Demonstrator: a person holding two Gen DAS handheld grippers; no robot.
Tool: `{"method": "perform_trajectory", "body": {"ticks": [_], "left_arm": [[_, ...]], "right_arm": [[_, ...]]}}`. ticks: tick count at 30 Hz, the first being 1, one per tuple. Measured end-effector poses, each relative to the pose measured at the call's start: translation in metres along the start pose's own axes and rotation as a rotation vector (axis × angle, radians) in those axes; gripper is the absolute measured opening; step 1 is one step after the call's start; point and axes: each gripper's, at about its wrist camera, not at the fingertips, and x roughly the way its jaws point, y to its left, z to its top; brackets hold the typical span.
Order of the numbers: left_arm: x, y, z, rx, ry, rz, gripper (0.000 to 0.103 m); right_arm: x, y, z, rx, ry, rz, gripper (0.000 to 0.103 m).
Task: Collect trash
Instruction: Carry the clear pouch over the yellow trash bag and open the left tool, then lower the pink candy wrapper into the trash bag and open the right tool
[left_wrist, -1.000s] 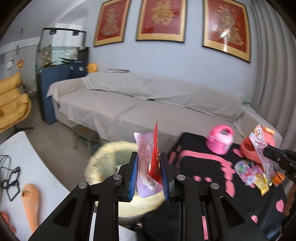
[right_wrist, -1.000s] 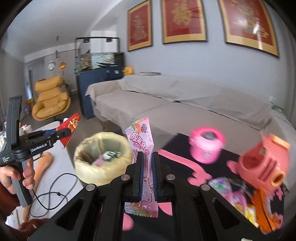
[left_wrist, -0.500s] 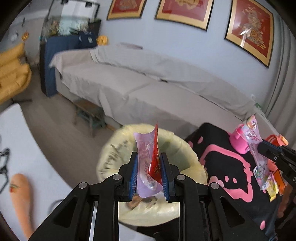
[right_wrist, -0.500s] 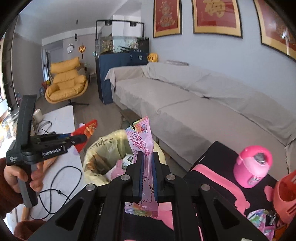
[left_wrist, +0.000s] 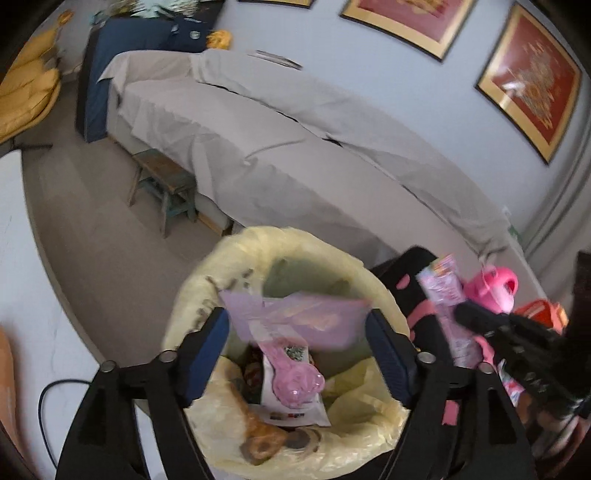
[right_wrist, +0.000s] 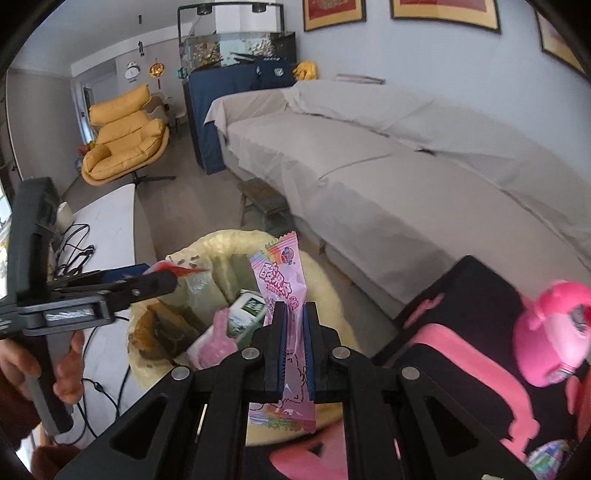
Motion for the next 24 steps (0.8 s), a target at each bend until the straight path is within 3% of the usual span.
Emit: {"method": "perform_trajectory", "body": {"ticks": [8,10,14,18,21,24], "left_arm": [[-0.018,0.021,0.011,-0.054,-0.007,-0.047,0.087],[-0.026,0.024,0.013,-0.057,-0.041,-0.008,0.087],[-0.040,0.030,0.014,-0.022,-0.120,0.151,0.088],[-0.051,0.037,0.008,-0.032,-0.153,0.210,0.089],[-0.056,0.041,0.002,-0.026,-0.167,0.244,0.090],[-0.061,0.047,-0.004,-0.028,-0.174,0.260,0.092]], "right_arm": [[0.036,0.008,0.023,0.032,0.014,0.030,0.008],[0.043,0.013,0.024,0.028,0.031,0.049,0.008],[0.060,0.030,0.020,0.015,0.071,0.102,0.009],[0.103,0.061,0.008,-0.017,0.215,0.178,0.009],[0.141,0.075,-0.009,-0.040,0.385,0.190,0.009],[0.158,0.078,-0.023,-0.064,0.472,0.171,0.010]]}}
